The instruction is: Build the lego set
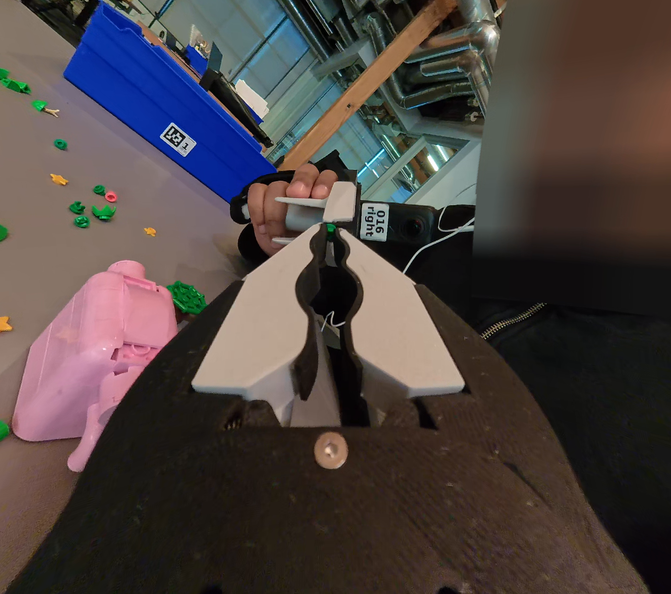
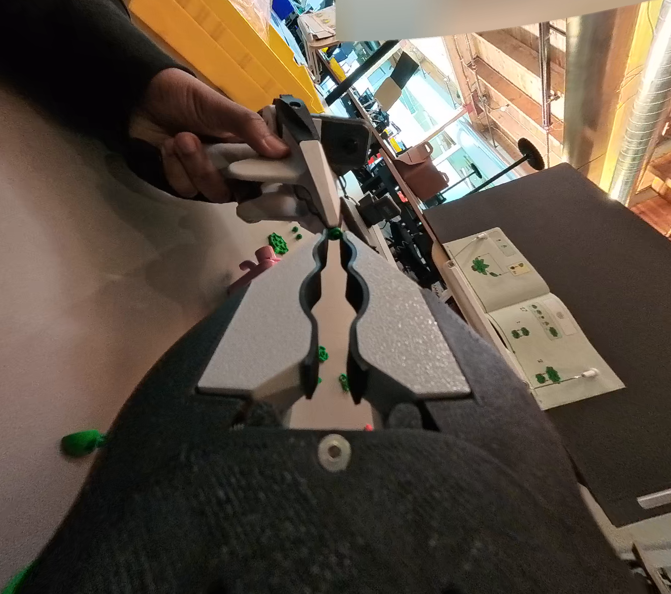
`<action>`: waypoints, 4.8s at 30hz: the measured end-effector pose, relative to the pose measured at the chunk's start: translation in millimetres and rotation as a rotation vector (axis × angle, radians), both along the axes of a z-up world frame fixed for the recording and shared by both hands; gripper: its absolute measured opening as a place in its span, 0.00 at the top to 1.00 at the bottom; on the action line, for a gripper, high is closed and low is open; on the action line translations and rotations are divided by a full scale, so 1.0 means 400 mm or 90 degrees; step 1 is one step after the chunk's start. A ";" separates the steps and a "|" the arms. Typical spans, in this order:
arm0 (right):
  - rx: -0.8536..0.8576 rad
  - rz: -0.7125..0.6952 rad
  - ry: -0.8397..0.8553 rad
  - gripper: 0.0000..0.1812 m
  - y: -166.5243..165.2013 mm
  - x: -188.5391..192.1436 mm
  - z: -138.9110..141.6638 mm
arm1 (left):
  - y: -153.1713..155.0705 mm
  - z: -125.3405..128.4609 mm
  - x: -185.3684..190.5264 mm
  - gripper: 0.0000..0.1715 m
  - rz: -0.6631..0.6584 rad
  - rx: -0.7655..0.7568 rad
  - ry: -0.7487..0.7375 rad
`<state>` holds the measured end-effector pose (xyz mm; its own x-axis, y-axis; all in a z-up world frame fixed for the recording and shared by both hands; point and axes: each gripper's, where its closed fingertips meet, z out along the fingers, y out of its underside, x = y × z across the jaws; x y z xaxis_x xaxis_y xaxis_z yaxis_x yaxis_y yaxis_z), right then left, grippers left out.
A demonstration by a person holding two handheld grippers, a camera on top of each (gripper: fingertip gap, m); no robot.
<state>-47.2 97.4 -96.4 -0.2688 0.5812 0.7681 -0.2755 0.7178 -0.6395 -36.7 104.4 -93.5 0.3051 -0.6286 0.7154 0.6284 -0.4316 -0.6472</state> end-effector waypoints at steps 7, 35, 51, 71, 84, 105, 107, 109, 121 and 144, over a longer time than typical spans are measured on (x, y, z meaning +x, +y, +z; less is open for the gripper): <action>-0.002 -0.001 0.000 0.98 -0.001 0.000 0.000 | -0.001 -0.001 0.001 1.00 -0.001 -0.001 0.003; 0.020 0.021 -0.040 0.97 -0.002 0.006 -0.026 | -0.003 -0.030 0.015 1.00 -0.023 -0.041 0.054; 0.000 0.028 -0.051 0.97 -0.003 0.007 -0.022 | -0.005 -0.026 0.017 0.98 -0.026 -0.026 0.046; -0.028 0.036 -0.065 0.97 -0.004 0.004 -0.022 | -0.004 -0.030 0.016 0.99 -0.014 -0.027 0.085; -0.237 0.084 -0.113 0.93 0.055 0.010 0.029 | -0.010 -0.002 -0.029 0.99 0.055 0.007 0.118; -0.523 -0.305 -0.233 0.91 0.554 -0.020 -0.074 | -0.078 0.090 -0.204 0.99 0.286 0.132 0.213; -0.521 -0.383 -0.243 0.91 0.623 0.002 -0.103 | -0.075 0.087 -0.195 0.99 0.275 0.128 0.207; -0.533 -0.450 -0.293 0.89 0.678 0.024 -0.156 | -0.072 0.083 -0.184 0.99 0.263 0.126 0.207; -0.515 -0.521 -0.424 0.93 0.741 0.010 -0.274 | -0.066 0.080 -0.167 0.99 0.235 0.120 0.182; -0.469 -0.360 -0.520 0.96 0.591 0.013 -0.276 | -0.060 0.069 -0.152 0.99 0.219 0.113 0.188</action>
<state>-41.8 333.8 -206.9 -0.0868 0.9940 -0.0664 0.6261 0.0026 -0.7797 -97.7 80.3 -66.0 0.6910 -0.5598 0.4574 0.4931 -0.0975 -0.8645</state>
